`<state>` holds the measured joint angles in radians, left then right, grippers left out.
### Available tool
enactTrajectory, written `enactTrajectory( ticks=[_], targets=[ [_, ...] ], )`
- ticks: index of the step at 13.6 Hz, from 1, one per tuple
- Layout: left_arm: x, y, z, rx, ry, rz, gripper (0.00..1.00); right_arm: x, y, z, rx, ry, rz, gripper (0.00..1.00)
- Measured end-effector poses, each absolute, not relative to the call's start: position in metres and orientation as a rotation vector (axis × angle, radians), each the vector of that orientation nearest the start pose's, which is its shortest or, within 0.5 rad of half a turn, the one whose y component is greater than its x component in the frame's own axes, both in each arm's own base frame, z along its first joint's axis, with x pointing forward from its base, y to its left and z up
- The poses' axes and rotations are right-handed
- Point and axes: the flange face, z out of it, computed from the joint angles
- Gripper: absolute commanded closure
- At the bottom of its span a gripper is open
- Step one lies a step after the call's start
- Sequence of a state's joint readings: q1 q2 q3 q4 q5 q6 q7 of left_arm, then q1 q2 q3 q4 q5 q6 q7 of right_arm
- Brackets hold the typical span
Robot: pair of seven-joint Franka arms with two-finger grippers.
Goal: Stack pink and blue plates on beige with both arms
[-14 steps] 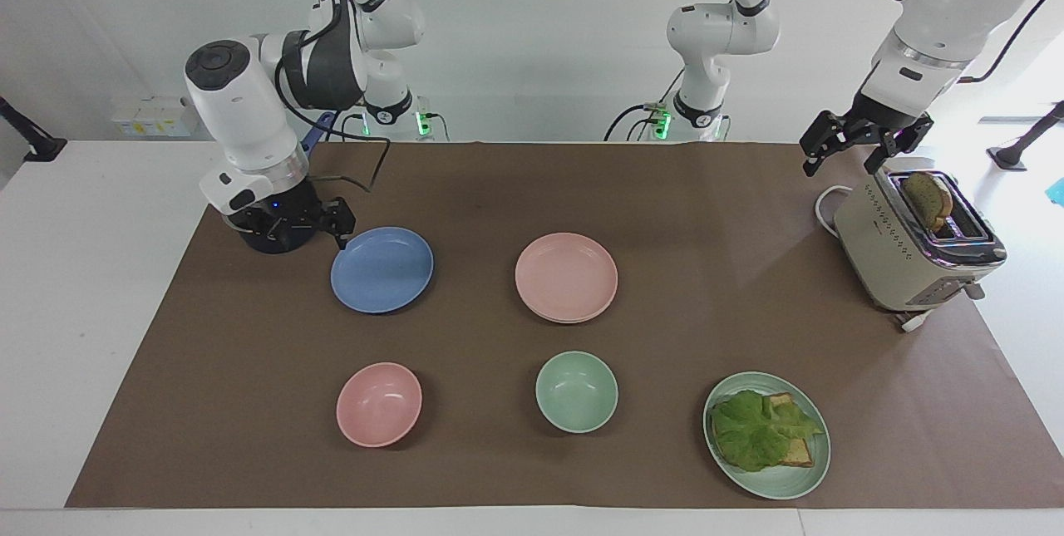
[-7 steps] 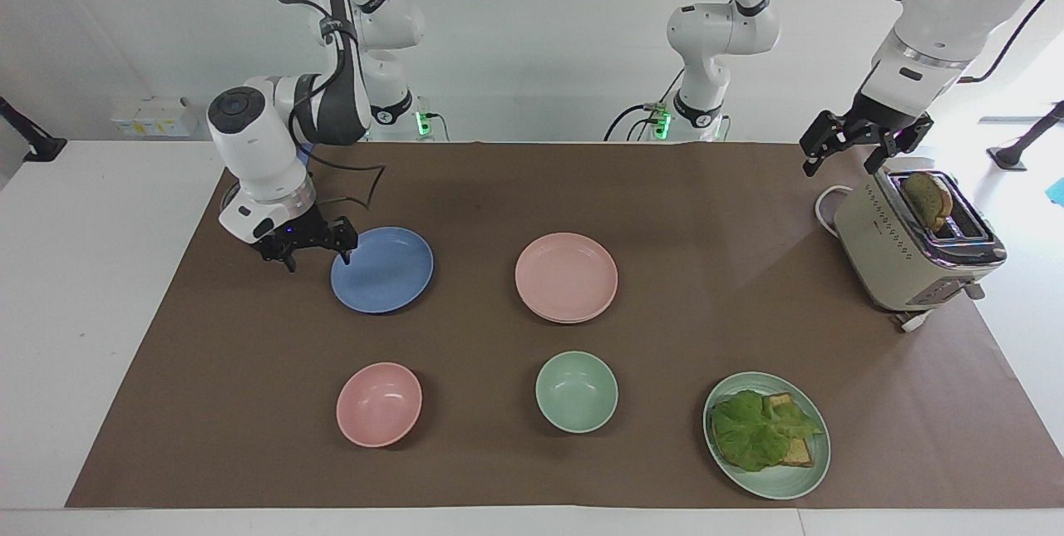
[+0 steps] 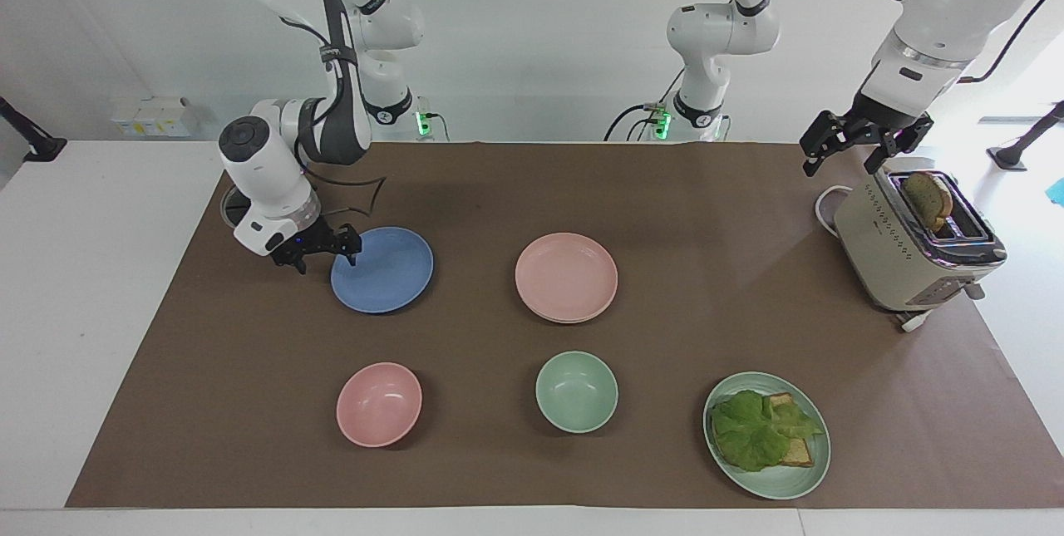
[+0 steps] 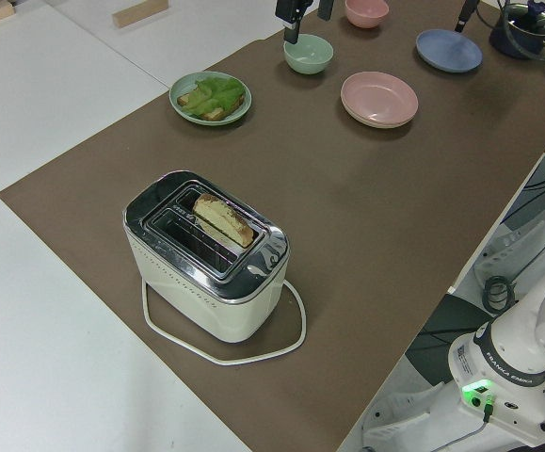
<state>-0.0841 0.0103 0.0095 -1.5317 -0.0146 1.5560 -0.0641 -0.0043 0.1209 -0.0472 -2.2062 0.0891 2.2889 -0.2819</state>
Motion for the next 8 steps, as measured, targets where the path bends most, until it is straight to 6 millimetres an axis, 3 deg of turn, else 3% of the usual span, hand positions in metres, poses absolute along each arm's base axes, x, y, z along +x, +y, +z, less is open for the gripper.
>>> enactTrajectory(
  ticks=[2,3,6,8],
  targets=[
    [0.555,-0.043,0.636,-3.157,0.017,-0.021,0.00,0.536,-0.031,0.310,-3.042,-0.283,0.061,0.11],
    [0.555,-0.043,0.636,-3.157,0.017,-0.021,0.00,0.535,-0.037,0.304,-3.038,-0.293,0.074,0.24],
    [0.555,-0.043,0.636,-3.157,0.017,-0.021,0.00,0.534,-0.046,0.295,-3.034,-0.301,0.093,0.78],
    [0.555,-0.043,0.636,-3.157,0.017,-0.021,0.00,0.534,-0.045,0.293,-3.033,-0.300,0.099,1.00]
  ],
)
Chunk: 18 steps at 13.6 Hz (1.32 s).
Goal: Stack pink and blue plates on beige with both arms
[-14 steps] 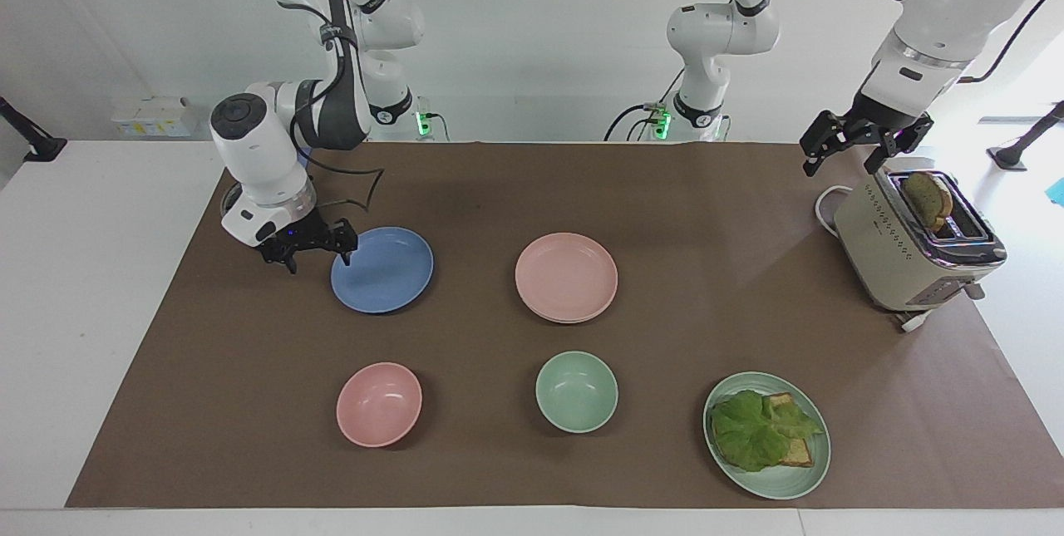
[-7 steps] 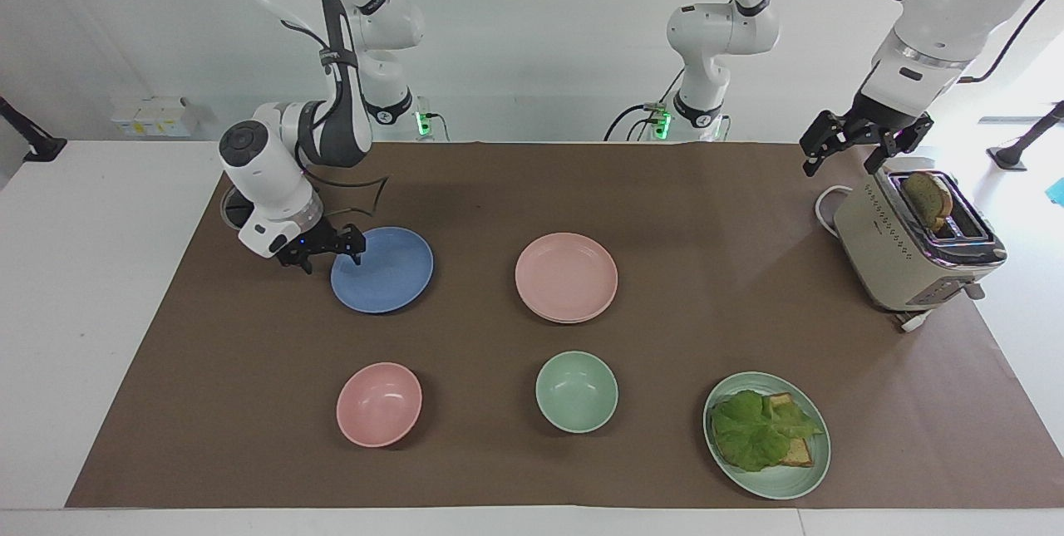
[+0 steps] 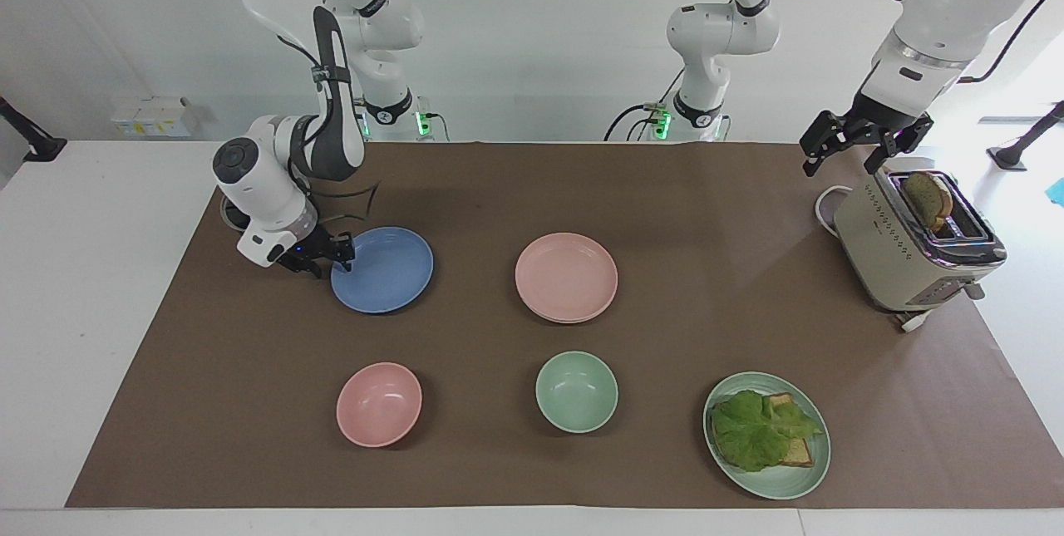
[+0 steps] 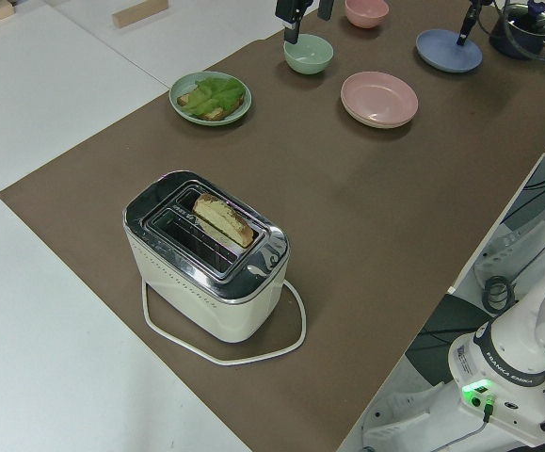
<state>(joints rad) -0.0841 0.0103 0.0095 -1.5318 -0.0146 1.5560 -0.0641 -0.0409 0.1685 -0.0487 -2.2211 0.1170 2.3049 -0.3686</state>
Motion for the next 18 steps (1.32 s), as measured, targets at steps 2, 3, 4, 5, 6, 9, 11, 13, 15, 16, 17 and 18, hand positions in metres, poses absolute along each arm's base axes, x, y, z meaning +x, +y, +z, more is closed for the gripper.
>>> enactTrajectory(
  ticks=[2,3,4,5,6,9,11,13,15,16,17,18],
  targets=[
    [0.555,-0.043,0.636,-3.157,0.017,-0.021,0.00,0.534,-0.045,0.293,-3.032,-0.297,0.096,1.00],
    [0.555,-0.043,0.636,-3.157,0.017,-0.020,0.00,0.536,-0.044,0.296,-3.029,-0.277,0.086,1.00],
    [0.555,-0.043,0.636,-3.157,0.017,-0.020,0.00,0.538,-0.044,0.300,-3.025,-0.265,0.080,1.00],
    [0.555,-0.043,0.636,-3.157,0.017,-0.020,0.00,0.540,-0.044,0.301,-3.025,-0.259,0.082,1.00],
    [0.555,-0.043,0.636,-3.157,0.017,-0.020,0.00,0.541,-0.043,0.303,-3.023,-0.259,0.086,1.00],
    [0.555,-0.043,0.636,-3.157,0.017,-0.020,0.00,0.554,-0.038,0.331,-3.012,-0.259,0.106,1.00],
    [0.555,-0.043,0.636,-3.157,0.017,-0.020,0.00,0.561,-0.033,0.359,-3.011,-0.241,0.090,1.00],
    [0.555,-0.043,0.636,-3.157,0.017,-0.020,0.00,0.562,-0.023,0.387,-3.011,-0.229,0.071,1.00],
    [0.555,-0.043,0.636,-3.157,0.017,-0.020,0.00,0.559,-0.003,0.409,-3.013,-0.190,0.065,1.00],
    [0.555,-0.043,0.636,-3.157,0.017,-0.020,0.00,0.559,0.014,0.417,-3.015,-0.165,0.062,1.00],
    [0.555,-0.043,0.636,-3.157,0.017,-0.020,0.00,0.558,0.036,0.423,-3.019,-0.136,0.055,1.00],
    [0.555,-0.043,0.636,-3.157,0.017,-0.020,0.00,0.557,0.056,0.425,-3.021,-0.113,0.057,1.00]
  ],
)
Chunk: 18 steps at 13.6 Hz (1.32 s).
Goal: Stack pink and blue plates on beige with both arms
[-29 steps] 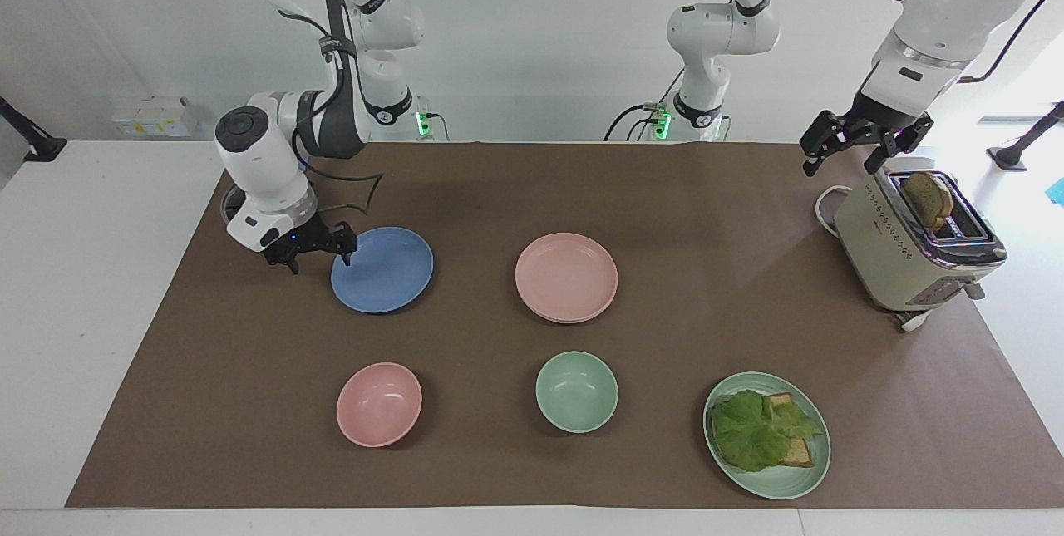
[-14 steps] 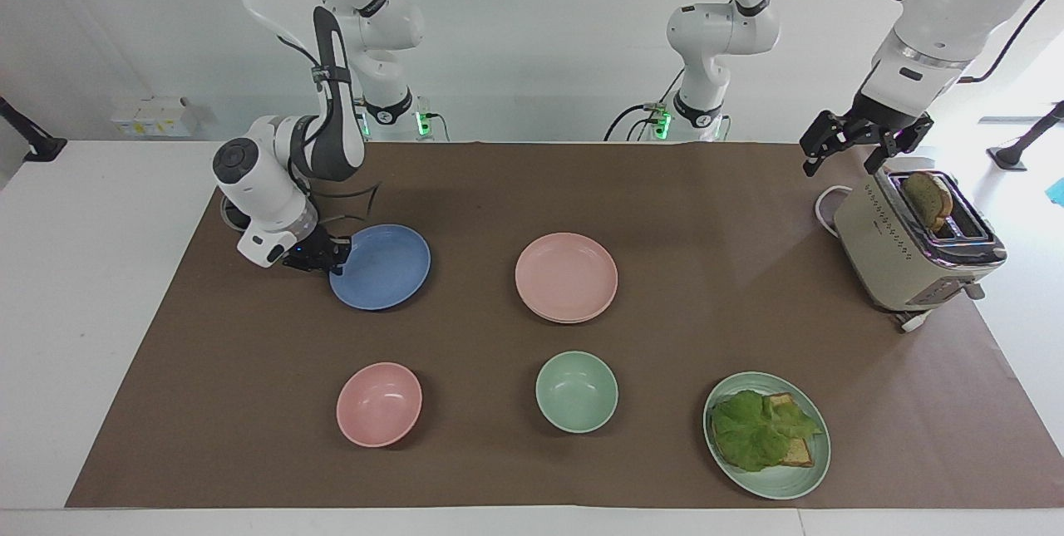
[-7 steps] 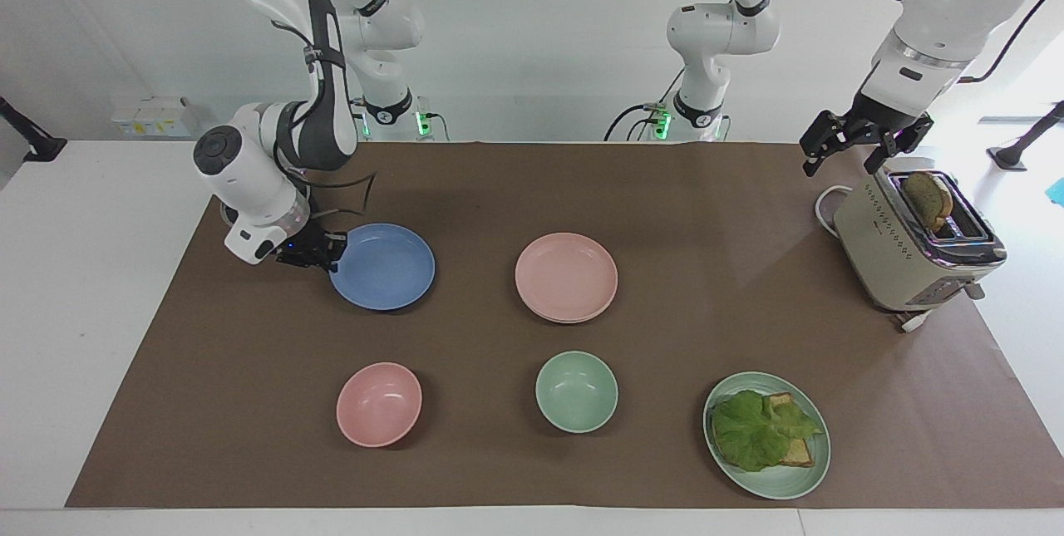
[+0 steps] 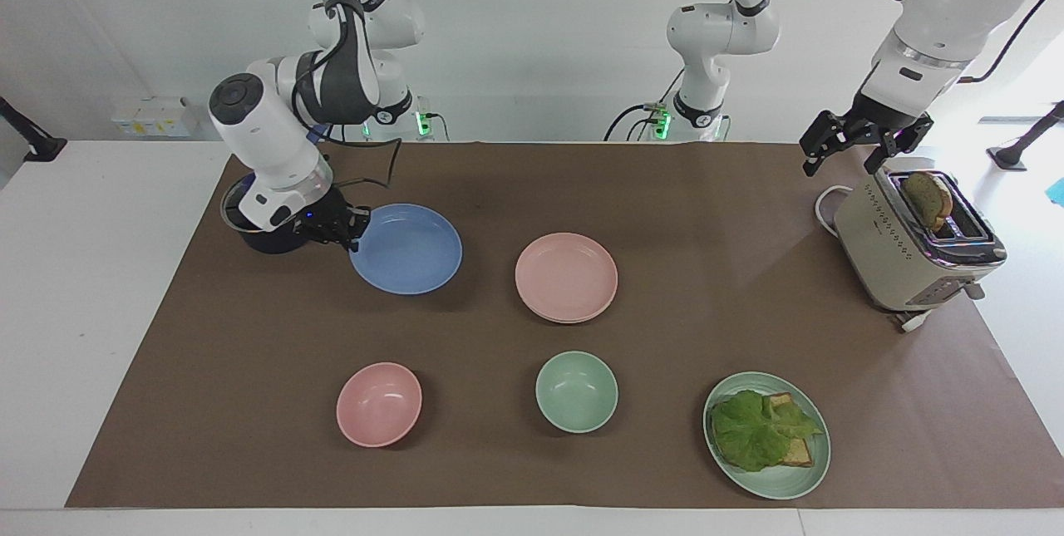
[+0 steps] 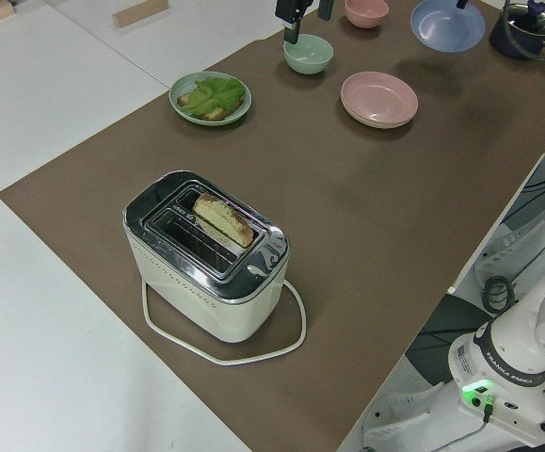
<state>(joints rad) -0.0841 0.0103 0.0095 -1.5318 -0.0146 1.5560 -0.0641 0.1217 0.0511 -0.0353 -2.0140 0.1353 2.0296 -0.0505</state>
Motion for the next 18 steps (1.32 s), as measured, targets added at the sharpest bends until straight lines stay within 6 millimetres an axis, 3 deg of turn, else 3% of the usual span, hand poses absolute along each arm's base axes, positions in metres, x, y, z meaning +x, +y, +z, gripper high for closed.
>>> enactTrajectory(
  ticks=[7,11,14,18],
  targets=[
    [0.555,-0.043,0.636,-3.157,0.017,-0.020,0.00,0.539,0.181,0.432,-3.021,0.022,0.005,1.00],
    [0.555,-0.043,0.636,-3.157,0.017,-0.020,0.00,0.519,0.259,0.420,-3.004,0.088,-0.037,1.00],
    [0.555,-0.043,0.636,-3.157,0.017,-0.020,0.00,0.517,0.280,0.398,-2.991,0.105,-0.024,1.00],
    [0.555,-0.043,0.636,-3.157,0.017,-0.020,0.00,0.520,0.286,0.383,-2.971,0.129,-0.012,1.00]
  ],
)
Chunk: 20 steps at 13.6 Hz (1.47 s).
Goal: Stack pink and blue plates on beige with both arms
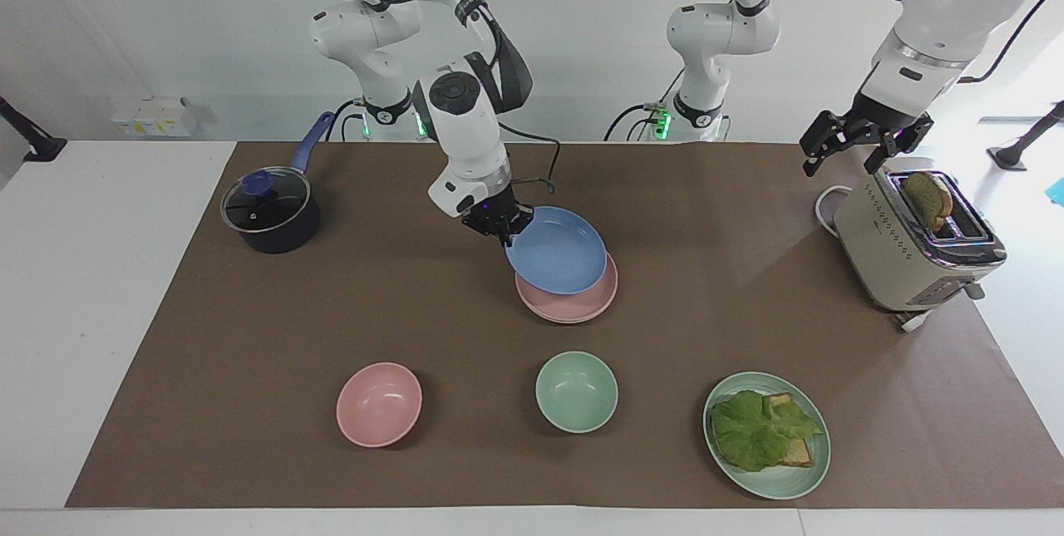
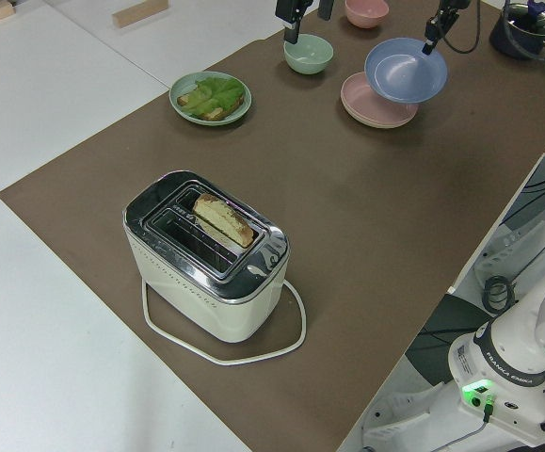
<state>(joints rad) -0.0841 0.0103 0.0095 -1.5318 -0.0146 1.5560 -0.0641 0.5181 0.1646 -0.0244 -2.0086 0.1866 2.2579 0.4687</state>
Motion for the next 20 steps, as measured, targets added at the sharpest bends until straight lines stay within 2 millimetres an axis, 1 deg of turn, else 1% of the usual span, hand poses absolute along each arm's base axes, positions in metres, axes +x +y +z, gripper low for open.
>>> enactTrajectory(
  ticks=[2,5,6,7,8,9,10,11,14,16,17,18,20],
  targets=[
    [0.555,-0.043,0.636,-3.157,0.017,-0.020,0.00,0.519,0.290,0.377,-2.971,0.123,-0.008,1.00],
    [0.555,-0.043,0.636,-3.157,0.017,-0.020,0.00,0.517,0.304,0.363,-2.969,0.124,-0.020,1.00],
    [0.555,-0.043,0.636,-3.157,0.017,-0.020,0.00,0.517,0.306,0.359,-2.970,0.122,-0.023,0.98],
    [0.555,-0.043,0.636,-3.157,0.017,-0.020,0.00,0.517,0.307,0.357,-2.972,0.122,-0.019,0.80],
    [0.555,-0.043,0.636,-3.157,0.017,-0.020,0.00,0.517,0.306,0.355,-2.973,0.123,-0.017,0.59],
    [0.555,-0.043,0.636,-3.157,0.017,-0.020,0.00,0.518,0.306,0.353,-2.974,0.125,-0.015,0.41],
    [0.555,-0.043,0.636,-3.157,0.017,-0.020,0.00,0.518,0.306,0.352,-2.974,0.126,-0.017,0.19],
    [0.555,-0.043,0.636,-3.157,0.017,-0.020,0.00,0.519,0.306,0.351,-2.973,0.126,-0.020,0.00],
    [0.555,-0.043,0.636,-3.157,0.017,-0.020,0.00,0.523,0.304,0.354,-2.970,0.136,-0.033,0.00],
    [0.555,-0.043,0.636,-3.157,0.017,-0.020,0.00,0.534,0.294,0.367,-2.972,0.140,-0.085,0.00],
    [0.555,-0.043,0.636,-3.157,0.017,-0.020,0.00,0.542,0.282,0.379,-2.986,0.132,-0.137,0.00],
    [0.555,-0.043,0.636,-3.157,0.017,-0.020,0.00,0.551,0.265,0.393,-3.005,0.125,-0.200,0.00],
    [0.555,-0.043,0.636,-3.157,0.017,-0.020,0.00,0.565,0.223,0.424,-3.039,0.106,-0.276,0.00]
  ],
)
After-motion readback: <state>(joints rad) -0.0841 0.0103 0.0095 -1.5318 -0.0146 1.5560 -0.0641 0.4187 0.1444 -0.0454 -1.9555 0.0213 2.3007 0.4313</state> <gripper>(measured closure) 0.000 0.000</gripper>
